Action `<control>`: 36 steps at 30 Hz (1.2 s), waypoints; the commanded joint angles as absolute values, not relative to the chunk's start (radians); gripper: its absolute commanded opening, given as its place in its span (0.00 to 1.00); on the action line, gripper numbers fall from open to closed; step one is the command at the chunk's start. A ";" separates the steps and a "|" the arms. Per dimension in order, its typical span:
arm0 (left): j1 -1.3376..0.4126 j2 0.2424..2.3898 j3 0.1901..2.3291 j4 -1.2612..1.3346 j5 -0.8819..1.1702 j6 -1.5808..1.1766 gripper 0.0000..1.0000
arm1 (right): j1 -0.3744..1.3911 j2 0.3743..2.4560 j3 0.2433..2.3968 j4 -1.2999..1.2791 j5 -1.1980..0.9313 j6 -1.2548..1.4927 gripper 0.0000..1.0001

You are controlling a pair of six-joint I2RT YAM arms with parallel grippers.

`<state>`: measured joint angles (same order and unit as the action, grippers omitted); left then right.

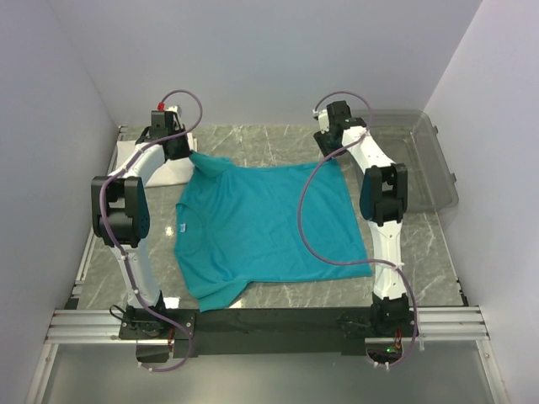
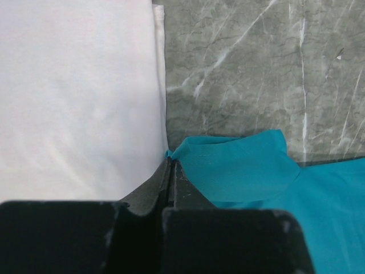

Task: Fold and stack the t-shirts
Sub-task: Flatten the tshirt out

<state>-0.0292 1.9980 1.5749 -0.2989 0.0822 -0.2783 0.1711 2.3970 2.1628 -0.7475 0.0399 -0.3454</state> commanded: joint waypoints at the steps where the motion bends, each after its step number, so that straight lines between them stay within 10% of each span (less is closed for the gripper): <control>1: -0.018 1.941 1.580 -0.288 0.092 -0.270 0.00 | 0.178 2.431 2.209 -0.723 0.115 -0.370 0.57; 22: -0.006 1.921 1.548 -0.299 0.121 -0.282 0.00 | 0.179 2.551 2.304 -0.793 0.069 -0.454 0.47; 36: -0.008 1.875 1.528 -0.290 0.126 -0.305 0.00 | 0.176 2.485 2.275 -0.795 0.003 -0.459 0.00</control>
<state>-0.0090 1.9556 1.5299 -0.3050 0.1162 -0.2939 0.1833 2.5271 2.2719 -0.8040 0.0341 -0.4587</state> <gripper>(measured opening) 0.012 0.010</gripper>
